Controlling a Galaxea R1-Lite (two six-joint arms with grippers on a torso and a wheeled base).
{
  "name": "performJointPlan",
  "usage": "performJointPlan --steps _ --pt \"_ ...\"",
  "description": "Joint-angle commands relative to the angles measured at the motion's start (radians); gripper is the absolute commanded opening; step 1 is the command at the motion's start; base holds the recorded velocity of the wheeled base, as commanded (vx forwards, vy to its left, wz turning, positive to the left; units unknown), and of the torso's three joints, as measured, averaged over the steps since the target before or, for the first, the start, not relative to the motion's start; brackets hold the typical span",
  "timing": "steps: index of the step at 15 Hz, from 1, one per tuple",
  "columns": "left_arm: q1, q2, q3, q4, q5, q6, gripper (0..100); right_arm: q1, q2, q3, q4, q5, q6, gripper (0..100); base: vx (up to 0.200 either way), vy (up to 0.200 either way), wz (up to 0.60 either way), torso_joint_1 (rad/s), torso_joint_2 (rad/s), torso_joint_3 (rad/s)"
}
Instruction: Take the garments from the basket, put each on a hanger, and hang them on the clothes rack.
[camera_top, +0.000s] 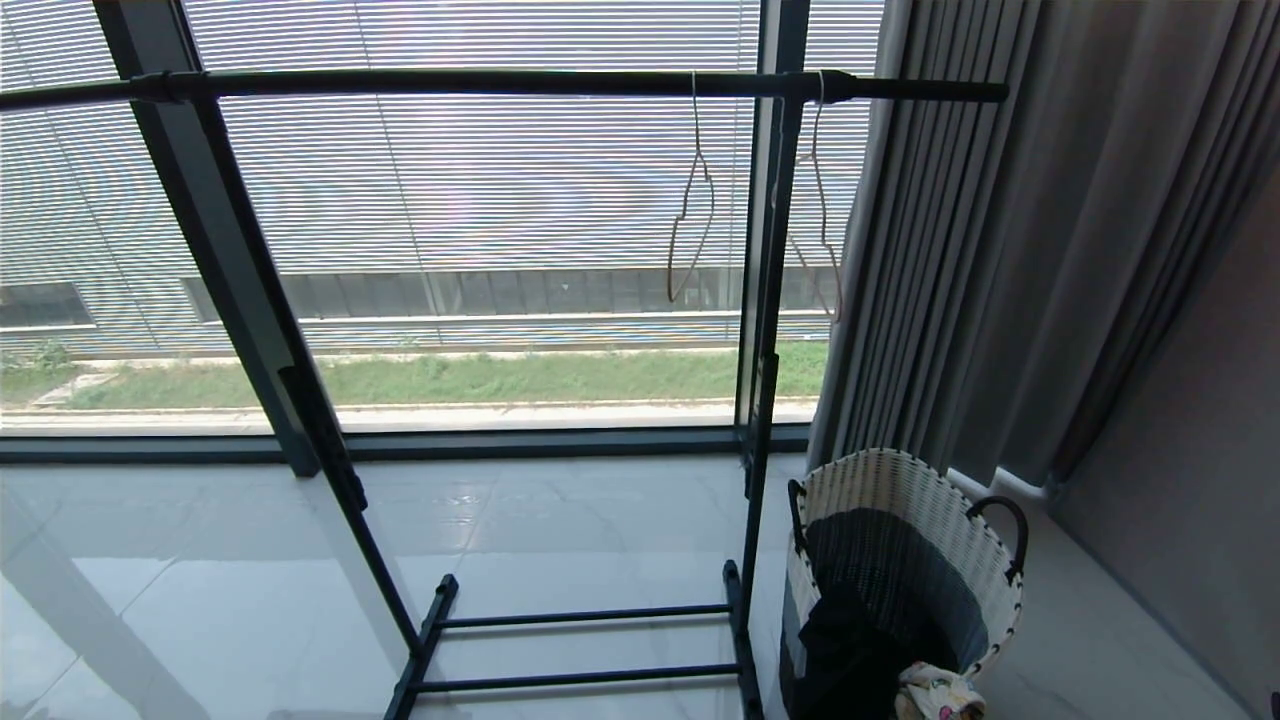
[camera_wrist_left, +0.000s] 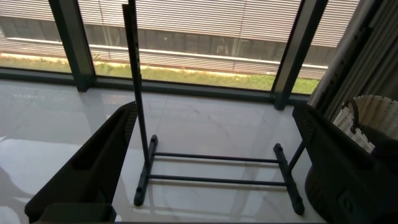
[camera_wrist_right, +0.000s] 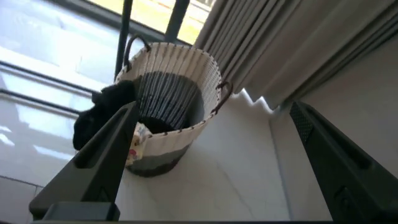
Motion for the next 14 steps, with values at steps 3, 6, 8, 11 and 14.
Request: performJointPlan --steps 3,6,8,11,14 --pt "0.000 0.001 0.000 0.001 0.000 -0.001 100 0.022 0.969 -0.139 -0.213 0.092 -0.569 100 0.000 0.000 0.00 0.000 0.00 0.000" --pt "0.000 0.001 0.000 0.001 0.000 -0.001 100 0.031 1.157 -0.168 -0.248 0.083 -0.650 100 0.000 0.000 0.00 0.000 0.00 0.000" --pt "0.000 0.001 0.000 0.001 0.000 -0.001 100 0.033 1.162 -0.159 -0.247 0.080 -0.652 100 0.000 0.000 0.00 0.000 0.00 0.000" --pt "0.000 0.001 0.000 0.001 0.000 -0.001 100 0.039 1.159 -0.159 -0.248 0.068 -0.653 100 0.000 0.000 0.00 0.000 0.00 0.000" --pt "0.000 0.001 0.000 0.001 0.000 -0.001 100 0.063 1.162 -0.141 -0.250 0.045 -0.652 100 0.000 0.000 0.00 -0.042 0.12 0.073"
